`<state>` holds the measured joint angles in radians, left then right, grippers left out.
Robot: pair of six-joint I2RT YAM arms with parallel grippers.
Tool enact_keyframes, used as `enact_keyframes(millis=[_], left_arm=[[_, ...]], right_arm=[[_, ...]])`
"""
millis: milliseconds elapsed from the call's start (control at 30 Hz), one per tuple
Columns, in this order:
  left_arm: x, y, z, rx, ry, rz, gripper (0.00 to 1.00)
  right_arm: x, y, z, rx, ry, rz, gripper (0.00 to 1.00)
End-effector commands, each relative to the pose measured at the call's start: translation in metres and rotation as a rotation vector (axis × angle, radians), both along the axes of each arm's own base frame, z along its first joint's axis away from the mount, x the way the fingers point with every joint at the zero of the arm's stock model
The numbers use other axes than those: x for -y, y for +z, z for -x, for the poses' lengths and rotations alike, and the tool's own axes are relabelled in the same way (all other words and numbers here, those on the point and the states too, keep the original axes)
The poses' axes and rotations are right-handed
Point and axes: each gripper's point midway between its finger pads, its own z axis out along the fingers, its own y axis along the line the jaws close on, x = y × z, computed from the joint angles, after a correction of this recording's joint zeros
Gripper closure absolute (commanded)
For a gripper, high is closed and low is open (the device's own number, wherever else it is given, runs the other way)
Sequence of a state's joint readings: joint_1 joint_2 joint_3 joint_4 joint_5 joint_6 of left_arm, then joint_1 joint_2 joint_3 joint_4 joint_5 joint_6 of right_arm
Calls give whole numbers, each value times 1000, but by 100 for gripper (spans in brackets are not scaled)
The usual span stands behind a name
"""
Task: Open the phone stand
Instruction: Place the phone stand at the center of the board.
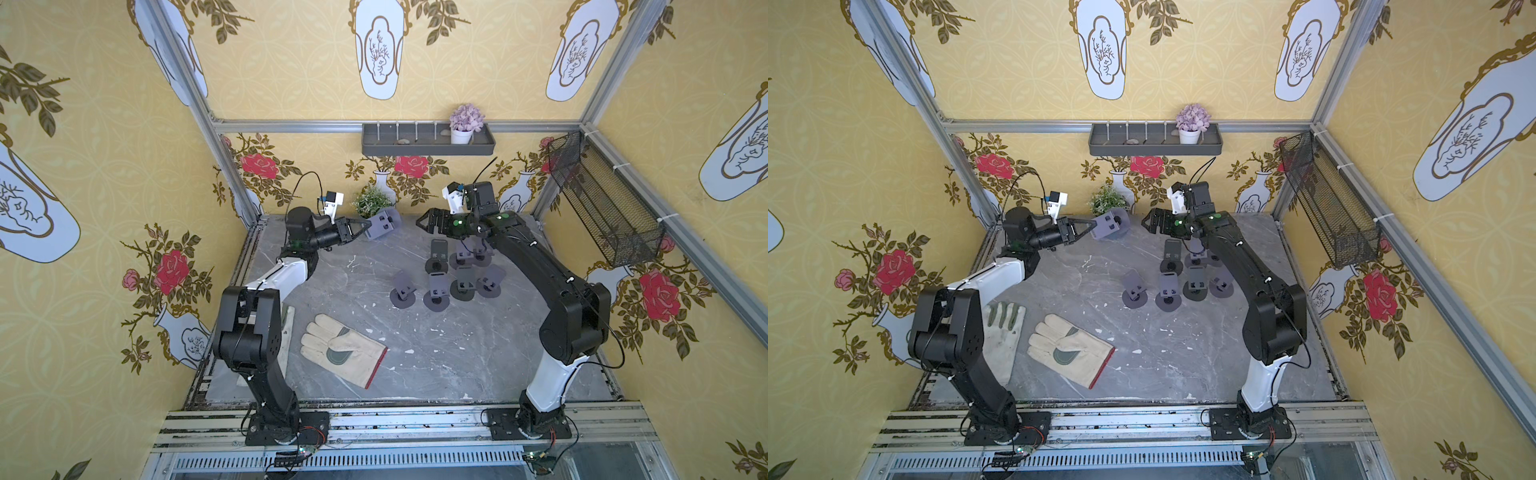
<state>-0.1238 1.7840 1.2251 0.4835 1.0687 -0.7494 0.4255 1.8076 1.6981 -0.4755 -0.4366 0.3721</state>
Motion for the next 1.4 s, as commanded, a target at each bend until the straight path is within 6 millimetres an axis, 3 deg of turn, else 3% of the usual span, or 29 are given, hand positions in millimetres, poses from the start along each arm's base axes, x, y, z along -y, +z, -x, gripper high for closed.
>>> enact_keyframes(millis=[0, 167, 367, 567, 1067, 1133, 1367], left_arm=[[-11, -66, 10, -139, 7, -204, 100], [-23, -81, 10, -182, 38, -284, 100], [-26, -122, 27, -336, -38, -375, 100], [-25, -149, 37, -452, -71, -379, 100], [-16, -180, 39, -585, -120, -344, 99], [-15, -181, 38, -583, -118, -353, 93], [-13, -162, 25, -509, -91, -351, 55]], right_arm=[[0, 0, 2, -2, -4, -16, 2], [0, -6, 3, -14, 0, -15, 2], [-2, -6, 2, -16, 8, -18, 2], [-2, -9, 2, -25, 7, -19, 2], [0, -16, 4, -30, 0, -6, 2], [0, -15, 3, -29, -1, -6, 2], [0, -18, 3, -34, 0, -4, 2]])
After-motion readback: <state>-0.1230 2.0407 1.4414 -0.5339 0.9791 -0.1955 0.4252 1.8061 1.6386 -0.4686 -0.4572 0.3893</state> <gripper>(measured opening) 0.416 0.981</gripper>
